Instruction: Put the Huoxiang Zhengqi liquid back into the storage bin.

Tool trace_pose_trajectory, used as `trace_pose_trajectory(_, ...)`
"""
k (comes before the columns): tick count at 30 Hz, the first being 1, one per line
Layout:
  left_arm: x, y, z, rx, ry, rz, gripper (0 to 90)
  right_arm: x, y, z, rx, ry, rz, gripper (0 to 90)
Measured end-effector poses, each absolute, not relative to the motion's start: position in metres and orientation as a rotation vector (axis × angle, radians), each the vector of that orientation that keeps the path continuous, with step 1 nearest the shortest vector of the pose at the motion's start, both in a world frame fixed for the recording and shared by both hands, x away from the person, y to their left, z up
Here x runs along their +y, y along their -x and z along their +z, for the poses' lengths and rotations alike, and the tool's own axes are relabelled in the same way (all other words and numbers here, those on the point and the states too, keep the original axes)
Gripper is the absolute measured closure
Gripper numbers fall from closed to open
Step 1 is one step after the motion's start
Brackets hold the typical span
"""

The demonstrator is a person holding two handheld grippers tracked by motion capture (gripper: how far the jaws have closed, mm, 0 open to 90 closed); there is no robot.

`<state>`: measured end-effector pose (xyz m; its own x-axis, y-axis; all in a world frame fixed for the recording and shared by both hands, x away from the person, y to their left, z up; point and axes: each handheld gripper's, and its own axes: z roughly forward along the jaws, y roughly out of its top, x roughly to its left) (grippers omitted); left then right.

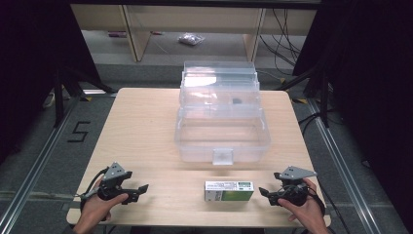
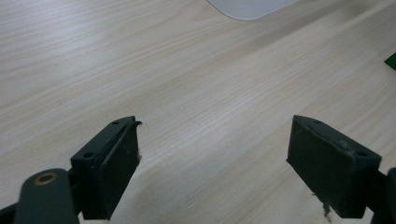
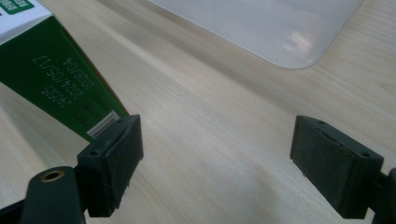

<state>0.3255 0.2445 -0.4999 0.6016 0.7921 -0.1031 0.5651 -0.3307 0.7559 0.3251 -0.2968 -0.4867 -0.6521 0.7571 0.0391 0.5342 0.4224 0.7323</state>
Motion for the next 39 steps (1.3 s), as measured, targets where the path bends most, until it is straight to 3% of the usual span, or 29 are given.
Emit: trace_pose_trajectory(39,0.245,-0.325,-0.500,1.071,-2.036,0.365,16.0,-0.276,-0.308,-0.439,2.544,-0.914,0.953,17.4)
